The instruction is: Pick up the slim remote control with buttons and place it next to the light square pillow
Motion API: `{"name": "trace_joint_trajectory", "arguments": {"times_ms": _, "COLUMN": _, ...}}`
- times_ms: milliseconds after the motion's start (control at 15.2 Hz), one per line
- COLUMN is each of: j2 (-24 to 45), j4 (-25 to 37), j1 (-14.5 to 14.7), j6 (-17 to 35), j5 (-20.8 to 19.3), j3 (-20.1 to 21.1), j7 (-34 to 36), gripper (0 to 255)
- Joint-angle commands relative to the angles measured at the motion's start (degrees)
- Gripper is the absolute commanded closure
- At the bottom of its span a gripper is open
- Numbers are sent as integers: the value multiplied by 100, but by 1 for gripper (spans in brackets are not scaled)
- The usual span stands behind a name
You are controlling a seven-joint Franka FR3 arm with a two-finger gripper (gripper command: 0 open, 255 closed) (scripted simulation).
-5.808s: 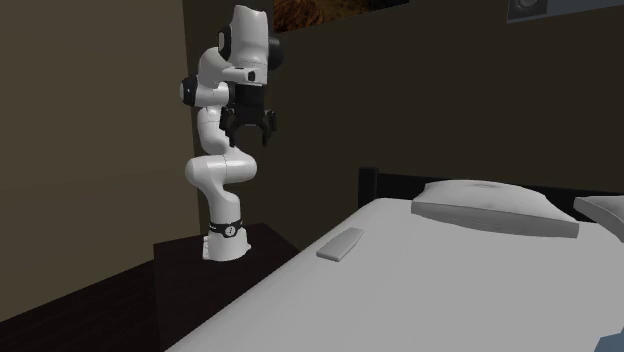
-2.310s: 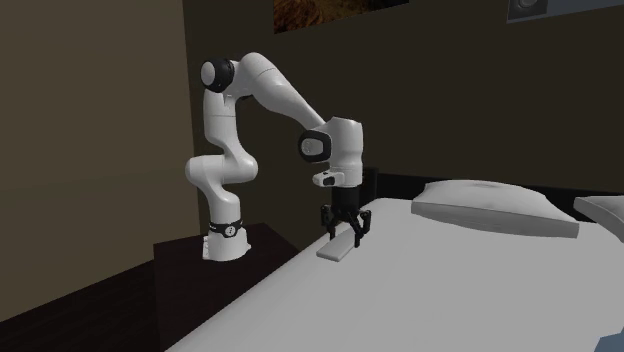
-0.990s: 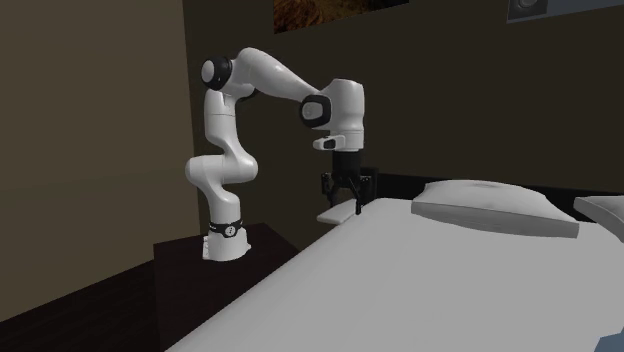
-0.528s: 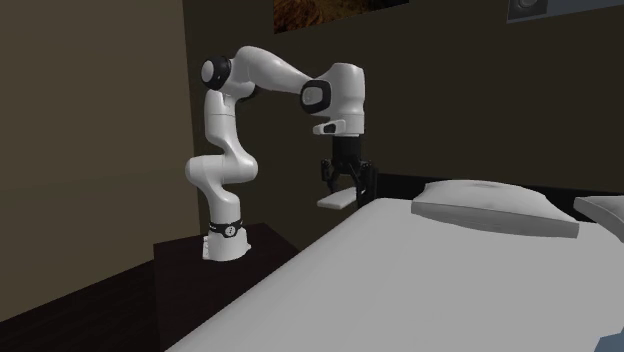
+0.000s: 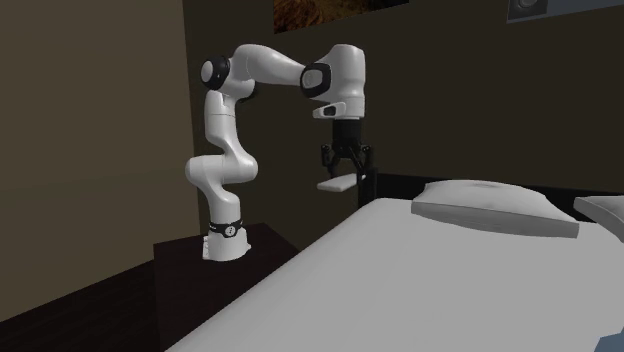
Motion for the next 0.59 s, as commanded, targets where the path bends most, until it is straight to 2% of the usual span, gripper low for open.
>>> {"name": "trace_joint_trajectory", "arguments": {"times_ms": 0, "j2": -15, "j4": 142, "j1": -8, "j6": -157, "j5": -2, "j3": -22, "j7": -11, "gripper": 255}}
{"name": "trace_joint_trajectory", "arguments": {"times_ms": 264, "j2": -45, "j4": 362, "j1": -16, "j6": -403, "j5": 1, "j3": -50, "j7": -18, "gripper": 255}}
{"name": "trace_joint_trajectory", "arguments": {"times_ms": 528, "j2": 792, "j4": 1118, "j1": 77, "j6": -444, "j5": -479, "j3": 452, "j7": 769, "gripper": 255}}
